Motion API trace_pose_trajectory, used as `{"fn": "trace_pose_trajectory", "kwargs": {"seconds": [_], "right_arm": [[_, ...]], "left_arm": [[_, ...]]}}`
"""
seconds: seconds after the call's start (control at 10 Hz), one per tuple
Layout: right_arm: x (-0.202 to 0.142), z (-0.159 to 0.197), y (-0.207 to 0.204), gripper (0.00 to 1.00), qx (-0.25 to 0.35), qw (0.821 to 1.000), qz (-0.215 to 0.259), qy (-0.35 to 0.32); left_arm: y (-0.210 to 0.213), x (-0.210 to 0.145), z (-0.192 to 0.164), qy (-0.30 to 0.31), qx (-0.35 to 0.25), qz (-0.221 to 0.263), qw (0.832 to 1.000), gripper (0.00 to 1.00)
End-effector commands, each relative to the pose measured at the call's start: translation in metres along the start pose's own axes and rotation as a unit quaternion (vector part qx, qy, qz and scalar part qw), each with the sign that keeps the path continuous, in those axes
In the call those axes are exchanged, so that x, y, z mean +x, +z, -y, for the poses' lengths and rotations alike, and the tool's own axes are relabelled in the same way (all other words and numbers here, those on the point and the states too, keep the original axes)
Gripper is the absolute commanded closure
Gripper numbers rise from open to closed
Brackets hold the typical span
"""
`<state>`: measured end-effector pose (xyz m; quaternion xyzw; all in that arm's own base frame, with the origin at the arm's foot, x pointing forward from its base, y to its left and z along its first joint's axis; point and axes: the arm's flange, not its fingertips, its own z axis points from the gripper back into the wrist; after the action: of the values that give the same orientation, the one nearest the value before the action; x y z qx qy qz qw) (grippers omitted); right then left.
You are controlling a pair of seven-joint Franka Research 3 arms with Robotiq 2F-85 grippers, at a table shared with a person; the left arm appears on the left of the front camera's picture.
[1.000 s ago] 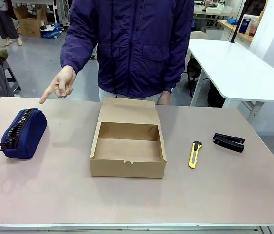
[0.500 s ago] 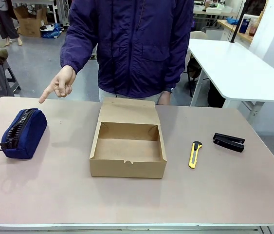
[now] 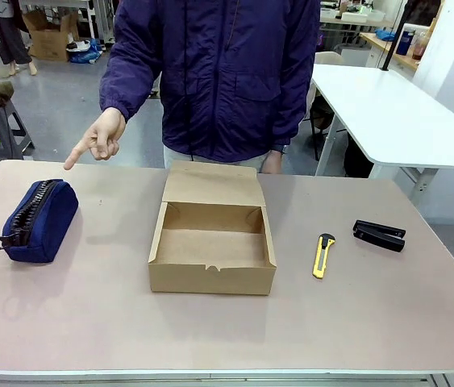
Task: Pack the item into the box.
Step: Pick up the item indicated by the person and place it inside the Mailer Box.
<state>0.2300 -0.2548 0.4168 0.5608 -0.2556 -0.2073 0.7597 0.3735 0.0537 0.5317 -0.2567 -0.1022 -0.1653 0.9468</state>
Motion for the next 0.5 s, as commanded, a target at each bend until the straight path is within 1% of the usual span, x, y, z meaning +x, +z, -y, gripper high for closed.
{"fn": "trace_pose_trajectory", "kwargs": {"seconds": [0.0,0.1,0.3,0.4], "right_arm": [[0.003,-0.001,0.0,0.0,0.01,1.0,0.005,0.013],[0.003,-0.001,0.0,0.0,0.01,1.0,0.005,0.013],[0.003,-0.001,0.0,0.0,0.01,1.0,0.005,0.013],[0.003,-0.001,0.0,0.0,0.01,1.0,0.005,0.013]], "left_arm": [[-0.009,0.016,-0.003,0.019,0.124,-0.053,0.991,0.0],[-0.023,0.021,-0.002,0.031,0.154,-0.065,0.985,0.0],[-0.063,0.037,-0.007,0.034,0.167,-0.08,0.982,0.0],[-0.084,0.046,-0.016,0.04,0.173,-0.076,0.981,0.0]]}}
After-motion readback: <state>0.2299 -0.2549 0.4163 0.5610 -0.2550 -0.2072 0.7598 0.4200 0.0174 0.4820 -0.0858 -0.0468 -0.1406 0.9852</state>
